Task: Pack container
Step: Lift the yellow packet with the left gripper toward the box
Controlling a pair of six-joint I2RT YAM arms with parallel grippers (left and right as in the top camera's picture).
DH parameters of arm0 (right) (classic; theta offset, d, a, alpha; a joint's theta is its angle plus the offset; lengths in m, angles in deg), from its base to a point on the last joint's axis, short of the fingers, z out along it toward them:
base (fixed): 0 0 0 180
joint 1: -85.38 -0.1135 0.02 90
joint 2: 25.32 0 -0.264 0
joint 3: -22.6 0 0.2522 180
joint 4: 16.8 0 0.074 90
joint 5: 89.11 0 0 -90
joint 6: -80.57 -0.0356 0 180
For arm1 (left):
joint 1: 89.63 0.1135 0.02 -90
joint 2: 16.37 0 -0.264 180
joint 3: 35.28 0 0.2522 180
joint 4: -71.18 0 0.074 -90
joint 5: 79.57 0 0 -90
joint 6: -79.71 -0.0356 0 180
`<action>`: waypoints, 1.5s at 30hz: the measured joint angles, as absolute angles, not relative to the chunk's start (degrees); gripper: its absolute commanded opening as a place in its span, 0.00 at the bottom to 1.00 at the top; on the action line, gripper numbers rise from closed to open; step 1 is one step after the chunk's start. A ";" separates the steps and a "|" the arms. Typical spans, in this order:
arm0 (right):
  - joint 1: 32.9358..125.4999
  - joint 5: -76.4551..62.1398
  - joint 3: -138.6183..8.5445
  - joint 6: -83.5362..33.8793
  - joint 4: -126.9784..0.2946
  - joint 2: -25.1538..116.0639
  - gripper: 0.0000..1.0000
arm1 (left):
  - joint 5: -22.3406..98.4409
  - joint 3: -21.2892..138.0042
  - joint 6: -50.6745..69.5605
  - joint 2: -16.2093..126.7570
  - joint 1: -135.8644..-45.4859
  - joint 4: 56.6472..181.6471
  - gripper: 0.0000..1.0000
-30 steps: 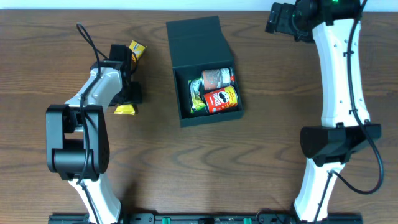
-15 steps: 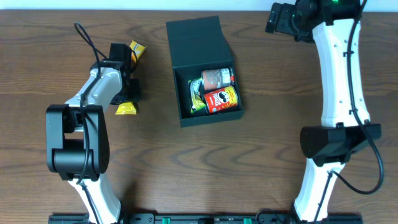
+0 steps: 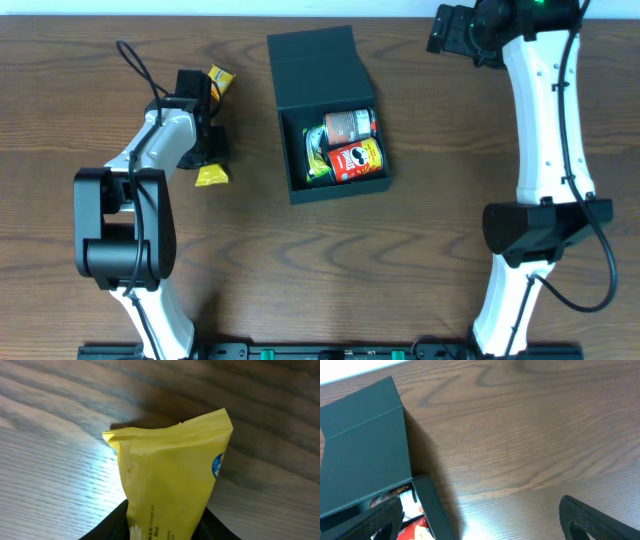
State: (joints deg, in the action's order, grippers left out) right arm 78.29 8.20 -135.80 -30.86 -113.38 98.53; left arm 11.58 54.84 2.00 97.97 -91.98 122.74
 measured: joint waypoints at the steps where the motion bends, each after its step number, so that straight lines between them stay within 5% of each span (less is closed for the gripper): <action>1: 78.29 8.18 -135.80 -30.86 -113.36 98.53 0.99 | 11.89 54.86 2.42 97.97 -92.00 123.07 0.37; 16: 78.29 7.98 -135.80 -30.86 -112.42 98.53 0.99 | 13.22 66.36 4.12 97.97 -97.64 130.63 0.36; 28: 78.29 7.98 -135.80 -30.86 -112.42 98.53 0.99 | 4.52 69.48 1.85 97.97 -99.32 140.01 0.60; 37: 78.29 7.96 -135.80 -30.86 -112.53 98.53 0.99 | 2.88 65.02 -0.91 97.97 -98.77 135.73 0.81; 45: 78.29 7.98 -135.80 -30.86 -112.47 98.53 0.99 | 6.20 63.08 -1.32 97.97 -98.73 131.51 0.82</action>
State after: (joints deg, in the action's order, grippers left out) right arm 78.29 7.98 -135.80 -30.86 -112.47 98.53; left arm 6.20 63.08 -1.32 97.97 -98.73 131.51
